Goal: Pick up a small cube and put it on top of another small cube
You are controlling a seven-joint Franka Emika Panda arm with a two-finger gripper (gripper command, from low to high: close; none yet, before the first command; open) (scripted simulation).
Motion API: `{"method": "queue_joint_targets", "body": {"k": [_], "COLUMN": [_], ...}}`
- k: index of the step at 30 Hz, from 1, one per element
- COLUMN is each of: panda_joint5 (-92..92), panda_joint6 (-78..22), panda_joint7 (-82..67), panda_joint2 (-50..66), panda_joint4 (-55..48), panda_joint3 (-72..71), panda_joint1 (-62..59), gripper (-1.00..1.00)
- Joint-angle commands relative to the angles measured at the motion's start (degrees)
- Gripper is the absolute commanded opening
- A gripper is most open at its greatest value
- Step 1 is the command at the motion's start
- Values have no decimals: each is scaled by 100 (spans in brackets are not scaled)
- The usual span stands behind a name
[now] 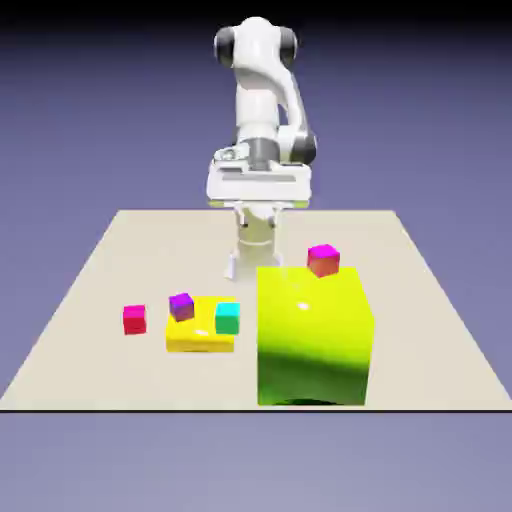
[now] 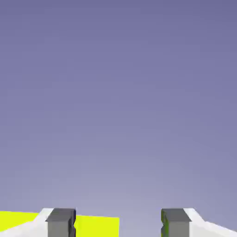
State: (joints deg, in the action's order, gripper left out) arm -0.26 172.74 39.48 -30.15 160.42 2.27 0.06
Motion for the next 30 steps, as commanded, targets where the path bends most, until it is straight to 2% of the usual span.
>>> {"method": "queue_joint_targets", "body": {"k": [1,18,25,26,30], "panda_joint5": [-22,-387,742,742,197], "panda_joint6": [-105,-1886,-837,-836,-1368], "panda_joint7": [-248,-4450,-5395,-5395,-5016], "panda_joint2": [208,3738,5168,5168,4546], "panda_joint4": [-49,-872,-1043,-1043,-976], "panda_joint3": [188,3382,2210,2210,2824], "panda_joint1": [-52,-942,-2071,-2071,-1547], "gripper": [0,0,0,-100,-100]}}
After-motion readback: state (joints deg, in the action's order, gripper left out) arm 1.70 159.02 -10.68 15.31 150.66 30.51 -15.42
